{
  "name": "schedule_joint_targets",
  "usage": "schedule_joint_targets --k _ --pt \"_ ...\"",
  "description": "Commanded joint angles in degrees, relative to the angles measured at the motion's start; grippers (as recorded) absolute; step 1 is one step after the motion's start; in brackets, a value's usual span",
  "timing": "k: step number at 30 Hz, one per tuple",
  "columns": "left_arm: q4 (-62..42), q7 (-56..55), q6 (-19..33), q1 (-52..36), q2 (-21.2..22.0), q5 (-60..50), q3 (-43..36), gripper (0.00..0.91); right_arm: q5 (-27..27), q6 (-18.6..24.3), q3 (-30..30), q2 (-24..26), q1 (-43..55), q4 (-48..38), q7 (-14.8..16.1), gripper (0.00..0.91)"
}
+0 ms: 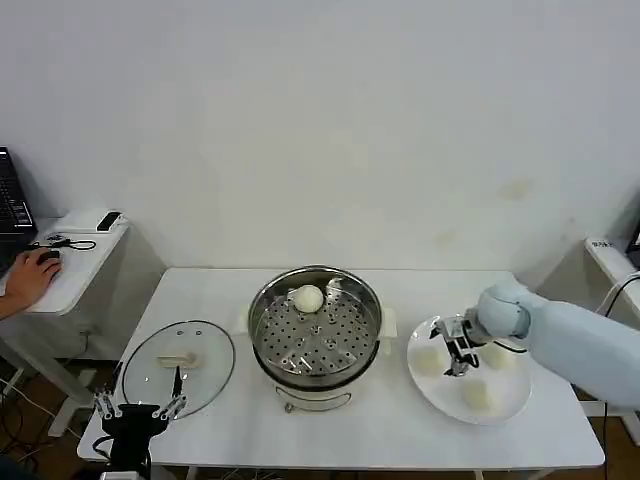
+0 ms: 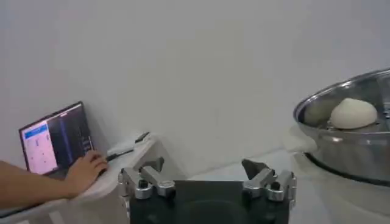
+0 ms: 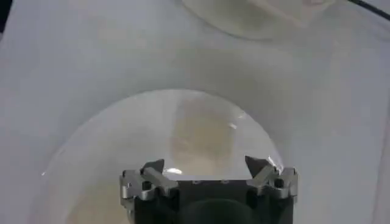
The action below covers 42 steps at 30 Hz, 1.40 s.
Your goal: Take steamed baozi put them in steamer then cover it.
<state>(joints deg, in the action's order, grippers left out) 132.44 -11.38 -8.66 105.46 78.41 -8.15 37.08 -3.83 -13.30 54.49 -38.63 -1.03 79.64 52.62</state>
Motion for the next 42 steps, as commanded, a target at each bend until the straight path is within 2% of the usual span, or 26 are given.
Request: schedule_joint_targets --k 1,15,24,30,34,38,42 --pt "-0.04 0.00 0.00 -0.02 -0.05 0.03 -0.01 0.907 -0.76 -0.37 -1.09 -2.91 -1.58 -2.57 0.30 0.846" --pt "0.30 -0.18 0.19 0.41 0.61 -0.23 -0.34 0.907 -1.98 -0.90 -1.55 -2.76 -1.23 -2.61 1.03 0.705" --pt "0.86 -0.27 0.24 0.94 0.88 -0.48 -0.58 0.907 -0.99 -1.10 -1.33 1.61 4.10 0.47 3.94 0.655" --pt "1.24 -0.26 0.20 0.94 0.73 -0.53 -0.89 0.907 1.82 -1.22 -2.54 5.81 10.22 3.04 4.68 0.655" --pt "1.42 -0.25 0.21 0.94 0.61 -0.57 -1.21 0.907 6.19 -2.57 0.97 7.42 18.91 6.27 4.33 0.655" --pt "1.67 -0.18 0.18 0.74 0.51 -0.83 -1.96 0.907 10.33 -4.68 5.85 6.33 27.53 8.49 3.29 0.665" --pt "1.68 -0.14 0.14 0.35 0.29 -0.91 -2.12 0.907 15.16 -7.63 10.91 2.18 35.81 10.90 2.05 0.665"
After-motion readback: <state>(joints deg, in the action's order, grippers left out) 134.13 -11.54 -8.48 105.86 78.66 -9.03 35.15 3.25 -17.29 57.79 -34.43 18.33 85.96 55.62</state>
